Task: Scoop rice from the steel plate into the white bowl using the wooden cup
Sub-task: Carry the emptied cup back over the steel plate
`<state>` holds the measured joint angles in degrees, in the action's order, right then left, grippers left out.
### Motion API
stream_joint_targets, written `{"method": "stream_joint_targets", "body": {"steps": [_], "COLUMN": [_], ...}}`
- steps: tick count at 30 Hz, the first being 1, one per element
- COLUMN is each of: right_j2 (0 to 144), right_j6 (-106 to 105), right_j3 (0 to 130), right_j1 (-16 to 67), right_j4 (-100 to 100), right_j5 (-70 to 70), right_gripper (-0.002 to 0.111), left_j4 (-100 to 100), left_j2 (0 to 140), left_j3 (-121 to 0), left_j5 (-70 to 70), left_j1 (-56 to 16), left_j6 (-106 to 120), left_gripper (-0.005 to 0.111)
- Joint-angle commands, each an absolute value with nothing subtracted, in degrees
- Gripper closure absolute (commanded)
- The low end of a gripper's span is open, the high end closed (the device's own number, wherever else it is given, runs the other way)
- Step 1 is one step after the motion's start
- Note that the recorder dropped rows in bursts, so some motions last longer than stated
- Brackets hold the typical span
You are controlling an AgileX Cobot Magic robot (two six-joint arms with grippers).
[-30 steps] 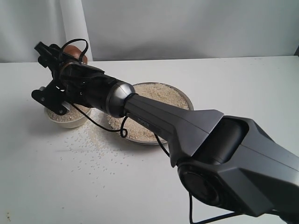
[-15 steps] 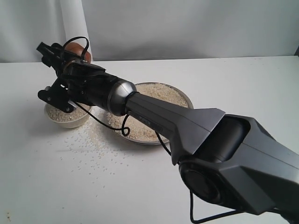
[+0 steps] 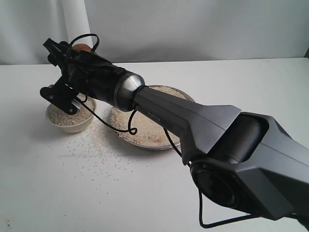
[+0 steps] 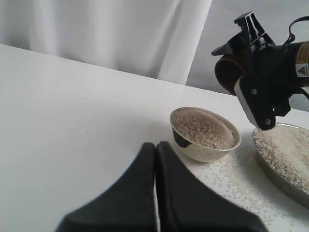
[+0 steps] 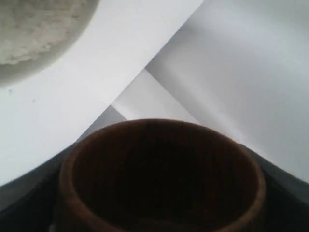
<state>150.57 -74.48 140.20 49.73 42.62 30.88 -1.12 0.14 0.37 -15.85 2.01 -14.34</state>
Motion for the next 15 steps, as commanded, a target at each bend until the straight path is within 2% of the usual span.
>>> {"method": "stream_joint_targets", "body": {"steps": [1,9,15], "right_j2": [149.6,144.9,135.8], "right_j6": [-77.8,-64.2,-62.2], "right_j3": [137.7,137.4,137.4], "right_j1": [50.0,49.9,46.9], "right_j4": [41.5,35.8,27.4], "right_j5": [31.9,35.0,54.0], "right_gripper": [0.108,0.108,0.108], "left_j4": [-1.0,-1.0,-1.0], "left_j2": [0.0,0.0,0.0], "left_j3": [0.0,0.0,0.0], "left_j5": [-15.3,-15.3,-15.3], "left_j1": [1.7,1.7,1.7], "left_j6": [-14.6,-14.6,-14.6], "left_gripper": [0.107,0.107,0.107]}}
